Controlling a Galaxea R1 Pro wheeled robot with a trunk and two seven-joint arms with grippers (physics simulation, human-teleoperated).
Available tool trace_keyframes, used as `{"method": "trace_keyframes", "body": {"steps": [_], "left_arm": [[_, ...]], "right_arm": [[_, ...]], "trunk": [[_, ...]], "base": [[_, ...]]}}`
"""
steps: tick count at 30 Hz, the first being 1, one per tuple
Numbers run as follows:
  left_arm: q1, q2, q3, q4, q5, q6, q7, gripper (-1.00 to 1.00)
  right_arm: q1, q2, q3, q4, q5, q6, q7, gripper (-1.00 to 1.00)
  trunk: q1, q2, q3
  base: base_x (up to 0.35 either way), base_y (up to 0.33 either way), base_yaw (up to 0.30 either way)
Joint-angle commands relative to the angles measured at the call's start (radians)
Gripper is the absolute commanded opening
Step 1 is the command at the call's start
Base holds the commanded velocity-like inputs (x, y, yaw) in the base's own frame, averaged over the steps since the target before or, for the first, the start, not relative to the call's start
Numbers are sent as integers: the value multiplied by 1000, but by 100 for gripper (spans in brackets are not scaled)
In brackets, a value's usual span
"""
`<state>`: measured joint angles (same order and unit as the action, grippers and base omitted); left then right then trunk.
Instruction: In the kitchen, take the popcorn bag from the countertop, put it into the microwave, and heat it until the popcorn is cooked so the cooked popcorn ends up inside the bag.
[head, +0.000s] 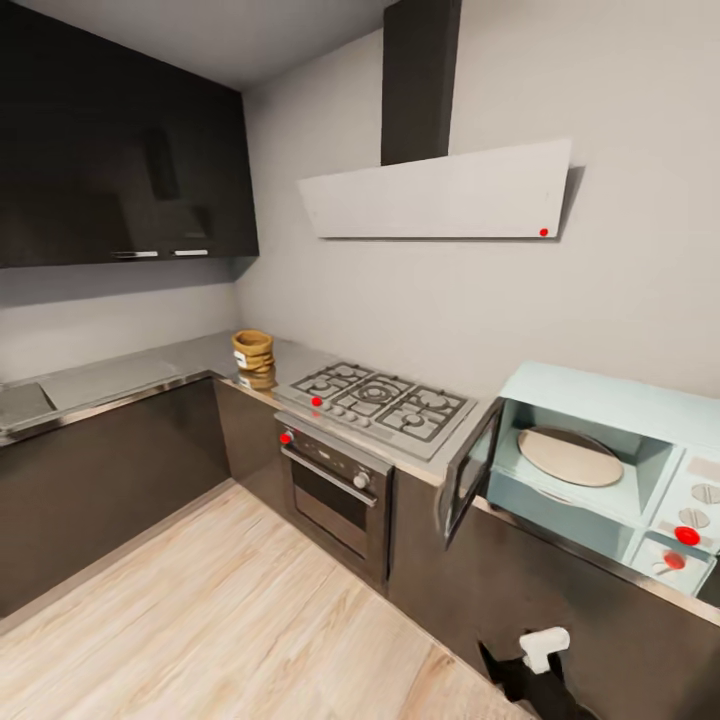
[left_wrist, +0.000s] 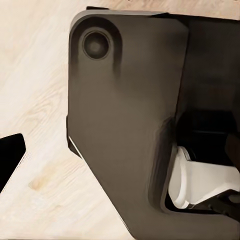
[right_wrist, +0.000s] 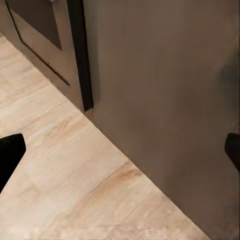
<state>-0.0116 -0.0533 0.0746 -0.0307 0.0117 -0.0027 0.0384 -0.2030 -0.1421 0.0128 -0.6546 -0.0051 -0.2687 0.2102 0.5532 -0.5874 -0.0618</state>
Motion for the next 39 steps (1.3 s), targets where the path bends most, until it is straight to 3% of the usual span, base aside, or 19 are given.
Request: {"method": "trace_keyframes", "body": {"steps": [1, 5, 7, 10, 12, 14, 15, 16, 19, 27, 33, 39], "left_arm": [[-1, 0, 9, 0, 1, 0, 1, 100], [-1, 1, 11, -1, 1, 0, 1, 100], [-1, 1, 11, -1, 1, 0, 1, 100], [-1, 0, 11, -1, 1, 0, 1, 100], [-1, -1, 11, -1, 1, 0, 1, 100], [-1, -1, 11, -1, 1, 0, 0, 100], [-1, -1, 11, -1, 1, 1, 0, 100], [-1, -2, 10, -1, 1, 1, 0, 100], [-1, -1, 10, -1, 1, 0, 0, 100], [-1, 0, 11, -1, 1, 0, 0, 100], [-1, 53, 13, -79, 2, 10, 2, 100], [-1, 48, 11, -93, 2, 1, 2, 100]], "right_arm": [[-1, -1, 2, 78, -1, -2, 2, 100], [-1, 5, 1, 367, -1, -2, 1, 100], [-1, 27, 1, 495, -1, -2, 1, 100], [-1, 54, 1, 638, -1, -3, -1, 100], [-1, 74, 2, 681, 0, -3, -5, 100], [0, 122, 2, 709, 3, -1, -29, 100], [0, 148, 2, 724, 8, 1, -97, 100], [0, 153, 3, 727, 9, 1, -123, 100], [0, 163, 3, 731, 11, -1, -178, 100], [0, 165, 3, 731, 11, 0, -189, 100], [0, 165, 3, 731, 11, 0, -189, 100], [0, 165, 4, 731, 13, -1, -189, 100]], "trunk": [[0, -2, -2], [0, -2, -2], [0, -2, -2], [0, -2, -2], [0, -2, -2], [0, -2, -3], [0, -2, -3], [0, -2, -3], [0, -2, -3], [0, -2, -3], [0, -2, -3], [0, -2, -3]], "base": [[-2, 334, 0], [-1, 334, 0], [0, 333, 0], [0, 308, 0], [0, 241, 0], [0, 112, 60], [0, 29, 194], [0, 18, 216], [0, 7, 241], [0, 0, 256], [50, 38, 257], [230, 191, 257]]}}
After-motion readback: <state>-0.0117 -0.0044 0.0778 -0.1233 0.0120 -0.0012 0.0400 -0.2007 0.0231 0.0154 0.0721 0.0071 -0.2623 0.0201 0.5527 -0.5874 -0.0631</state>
